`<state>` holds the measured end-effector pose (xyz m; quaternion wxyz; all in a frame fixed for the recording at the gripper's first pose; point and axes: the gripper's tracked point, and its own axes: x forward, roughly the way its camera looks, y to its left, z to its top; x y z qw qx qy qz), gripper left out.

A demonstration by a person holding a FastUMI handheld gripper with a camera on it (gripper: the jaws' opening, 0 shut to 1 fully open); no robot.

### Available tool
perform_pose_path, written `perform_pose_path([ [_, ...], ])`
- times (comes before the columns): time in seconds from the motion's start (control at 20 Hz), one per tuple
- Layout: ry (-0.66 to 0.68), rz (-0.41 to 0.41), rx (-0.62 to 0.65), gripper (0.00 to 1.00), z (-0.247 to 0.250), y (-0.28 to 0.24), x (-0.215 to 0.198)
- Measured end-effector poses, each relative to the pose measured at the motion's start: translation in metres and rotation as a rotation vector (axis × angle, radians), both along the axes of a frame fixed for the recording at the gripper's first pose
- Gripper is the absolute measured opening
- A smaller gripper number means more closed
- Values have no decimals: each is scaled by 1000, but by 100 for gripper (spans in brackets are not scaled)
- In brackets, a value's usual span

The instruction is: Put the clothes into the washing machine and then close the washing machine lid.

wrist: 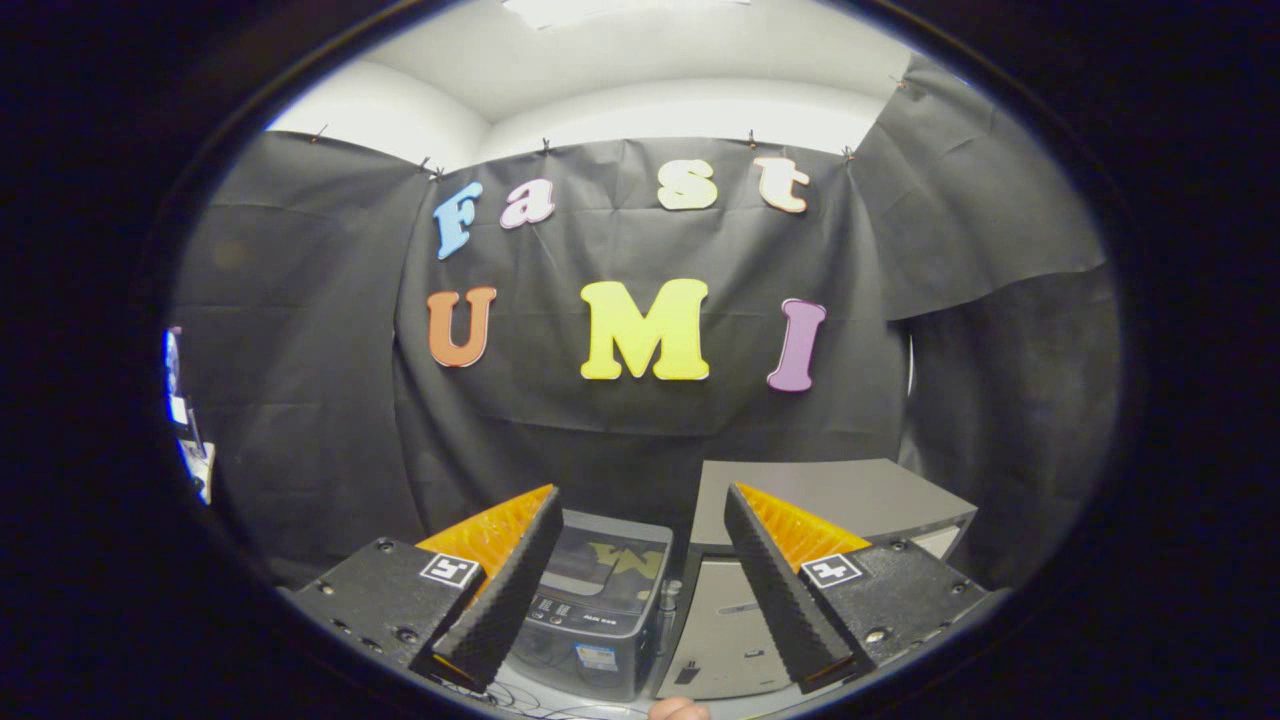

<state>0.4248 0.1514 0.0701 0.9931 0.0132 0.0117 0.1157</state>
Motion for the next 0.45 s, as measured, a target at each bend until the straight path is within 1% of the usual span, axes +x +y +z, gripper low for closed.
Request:
perform_pose_path([
  [0.15,2,-12,7,100,-1,-1,1],
  [0.45,-5,-10,9,100,-1,-2,1],
])
